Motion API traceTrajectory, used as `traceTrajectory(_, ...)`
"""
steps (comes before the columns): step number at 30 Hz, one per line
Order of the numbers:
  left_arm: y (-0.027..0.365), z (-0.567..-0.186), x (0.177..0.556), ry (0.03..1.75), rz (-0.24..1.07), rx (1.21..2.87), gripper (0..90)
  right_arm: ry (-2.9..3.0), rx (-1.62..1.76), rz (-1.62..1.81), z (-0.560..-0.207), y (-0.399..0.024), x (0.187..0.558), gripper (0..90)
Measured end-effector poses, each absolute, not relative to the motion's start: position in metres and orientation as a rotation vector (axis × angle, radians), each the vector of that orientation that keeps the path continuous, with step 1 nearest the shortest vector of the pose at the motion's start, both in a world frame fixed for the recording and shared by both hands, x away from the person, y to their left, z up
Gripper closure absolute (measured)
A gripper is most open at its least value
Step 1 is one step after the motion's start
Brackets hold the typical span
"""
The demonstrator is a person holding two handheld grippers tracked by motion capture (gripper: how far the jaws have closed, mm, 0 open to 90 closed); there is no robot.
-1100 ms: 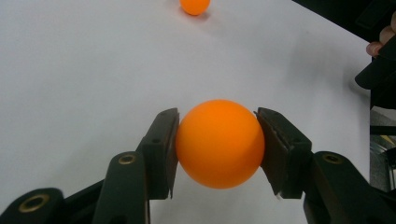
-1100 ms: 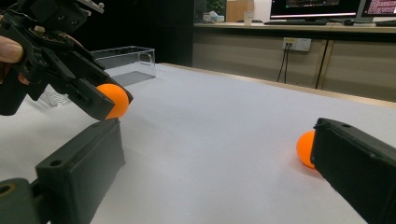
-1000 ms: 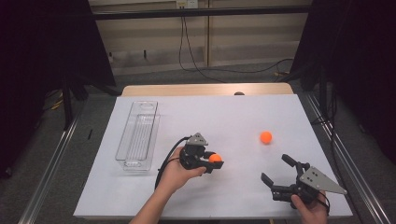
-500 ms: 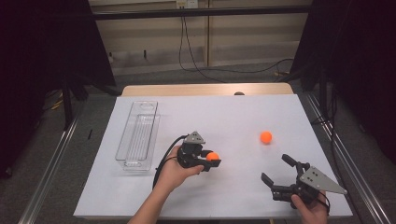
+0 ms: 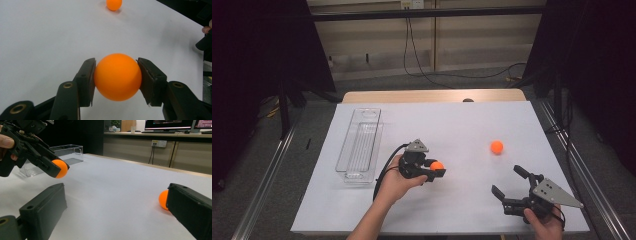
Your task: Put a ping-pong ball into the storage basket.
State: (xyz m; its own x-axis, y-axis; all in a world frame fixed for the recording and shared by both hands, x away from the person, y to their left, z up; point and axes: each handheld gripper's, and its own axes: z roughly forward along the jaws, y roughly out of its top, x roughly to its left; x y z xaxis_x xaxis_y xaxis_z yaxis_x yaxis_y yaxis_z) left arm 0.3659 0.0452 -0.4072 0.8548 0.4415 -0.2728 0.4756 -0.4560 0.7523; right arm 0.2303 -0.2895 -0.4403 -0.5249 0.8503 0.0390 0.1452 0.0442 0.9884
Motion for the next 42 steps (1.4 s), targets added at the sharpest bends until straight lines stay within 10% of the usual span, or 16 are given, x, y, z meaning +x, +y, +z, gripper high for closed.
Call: traceTrajectory(42,0.067,-0.395,0.374,0.716,-0.019,2.089,50.6,1.734,1.020,1.525,-0.441,-0.290,0.231,2.7)
